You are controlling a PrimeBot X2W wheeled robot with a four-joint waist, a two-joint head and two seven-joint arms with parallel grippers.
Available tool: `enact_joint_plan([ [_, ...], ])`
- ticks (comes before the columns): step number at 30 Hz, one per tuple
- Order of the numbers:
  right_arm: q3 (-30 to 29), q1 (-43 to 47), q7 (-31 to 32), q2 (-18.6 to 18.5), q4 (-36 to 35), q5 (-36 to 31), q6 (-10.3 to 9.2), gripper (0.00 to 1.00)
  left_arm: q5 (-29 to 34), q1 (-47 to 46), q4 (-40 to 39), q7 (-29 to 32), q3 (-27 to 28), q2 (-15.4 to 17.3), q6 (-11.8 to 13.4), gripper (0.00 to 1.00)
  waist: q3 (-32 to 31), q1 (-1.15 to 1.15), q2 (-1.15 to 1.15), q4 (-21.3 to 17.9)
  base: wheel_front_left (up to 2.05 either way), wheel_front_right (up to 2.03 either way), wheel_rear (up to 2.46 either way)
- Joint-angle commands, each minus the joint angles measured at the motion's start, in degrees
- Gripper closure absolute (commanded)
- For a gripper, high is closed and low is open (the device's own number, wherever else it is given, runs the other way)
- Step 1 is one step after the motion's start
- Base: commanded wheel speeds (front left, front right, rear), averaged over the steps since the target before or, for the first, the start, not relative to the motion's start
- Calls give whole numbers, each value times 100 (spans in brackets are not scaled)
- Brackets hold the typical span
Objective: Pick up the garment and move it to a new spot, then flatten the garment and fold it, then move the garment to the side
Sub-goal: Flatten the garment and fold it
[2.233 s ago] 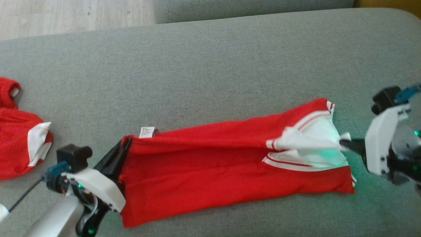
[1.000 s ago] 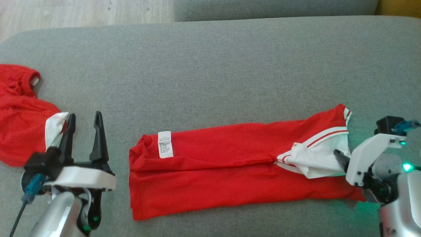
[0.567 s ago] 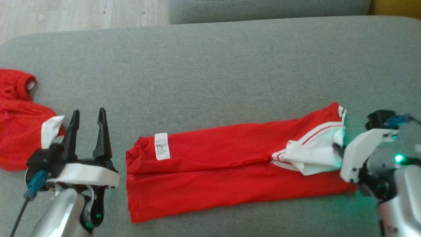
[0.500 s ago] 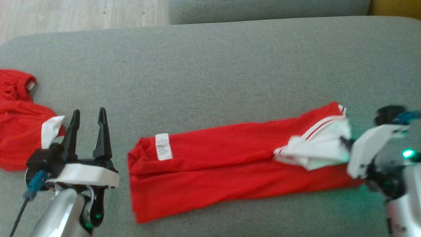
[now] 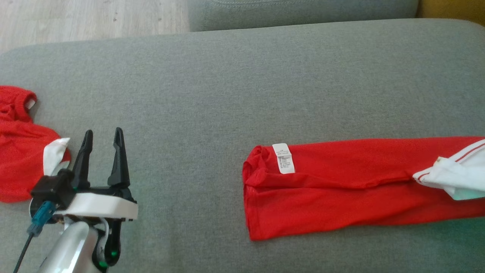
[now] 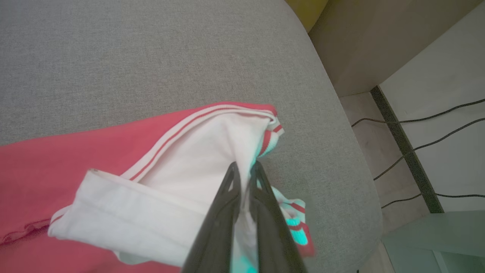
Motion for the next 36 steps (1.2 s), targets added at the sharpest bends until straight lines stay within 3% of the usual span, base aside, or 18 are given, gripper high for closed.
enact_joint_plan([
  [1,69,-64,21,-198,-319,-26,42,100,70,-143,-197,-28,207,200,44,0,-12,0,0,-12,0,0,0],
  [6,697,64,52,-128,-773,97,42,100,78,-111,-231,7,157,206,64,0,-77,0,0,-12,0,0,0],
  [15,3249,-48,468,-23,-1624,631,42,100,60,-53,-252,44,90,208,83,0,-195,0,0,47,0,0,0],
  [19,4208,-453,350,124,-1157,826,42,100,49,-77,-265,44,72,201,80,0,-162,0,0,85,0,0,0],
  [25,5152,-1126,5,659,-70,958,42,100,38,-159,-252,44,30,173,41,0,-71,0,0,204,0,0,0],
  [34,5688,-1540,-253,937,1095,1191,42,100,35,-272,-106,27,-17,129,-26,0,-46,0,0,389,0,0,0],
  [35,5713,-1565,-313,965,1160,1224,42,56,32,-276,-93,24,-13,129,-31,0,-39,0,0,397,0,0,0],
  [36,5709,-1580,-379,999,1206,1257,42,0,31,-278,-81,20,-8,130,-34,0,-35,0,0,401,0,0,0],
])
